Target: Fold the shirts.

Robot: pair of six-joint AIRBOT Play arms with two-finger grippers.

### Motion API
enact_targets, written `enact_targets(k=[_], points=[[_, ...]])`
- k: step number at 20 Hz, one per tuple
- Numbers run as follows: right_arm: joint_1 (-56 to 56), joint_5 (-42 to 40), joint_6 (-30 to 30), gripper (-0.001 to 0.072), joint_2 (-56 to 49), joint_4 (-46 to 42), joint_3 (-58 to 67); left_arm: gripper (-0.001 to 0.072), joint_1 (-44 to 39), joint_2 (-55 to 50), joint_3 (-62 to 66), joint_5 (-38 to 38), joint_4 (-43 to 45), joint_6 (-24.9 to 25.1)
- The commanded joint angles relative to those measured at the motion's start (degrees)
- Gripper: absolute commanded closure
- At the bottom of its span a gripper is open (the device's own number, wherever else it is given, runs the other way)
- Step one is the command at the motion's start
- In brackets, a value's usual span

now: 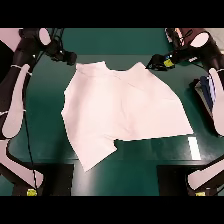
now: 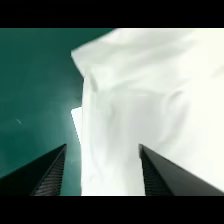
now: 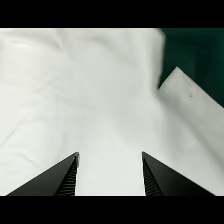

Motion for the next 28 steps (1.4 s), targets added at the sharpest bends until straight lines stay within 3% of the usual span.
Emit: enact_targets(k=[1, 4, 6, 12, 15, 20, 28], points=[[-2.1, 3.5, -1.0, 0.0260, -0.3, 0.2, 2.0, 0.0176, 4.0, 2.9, 0.0, -6.8, -3.0, -1.0], [-4.5, 13.6, -3.3, 0.0260, 2.7, 0.2, 2.0, 0.0176, 8.2, 9.3, -4.4, -12.4, -7.8, -1.0], [-4.9, 17.5, -3.7, 0.0261, 5.3, 0.1, 2.0, 0.0176, 9.1, 16.4, -14.7, -12.4, -9.1, -1.0], [-5.5, 14.2, -4.0, 0.0260, 17.6, 0.2, -9.8, 0.0176, 9.0, 43.3, -60.9, -4.8, -15.1, -4.5], [-6.0, 9.9, -4.1, 0.0261, 24.0, 0.2, -19.1, 0.0176, 9.0, 52.9, -76.4, -4.6, -19.8, -6.7], [-6.0, 6.0, -4.7, 0.0260, 29.6, 0.1, -26.1, 0.0176, 9.0, 55.9, -86.1, -3.5, -25.8, -6.7], [-6.0, 5.6, -4.7, 0.0260, 29.7, 0.2, -26.3, 0.0177, 9.0, 55.9, -94.3, 6.7, -37.0, -3.4]])
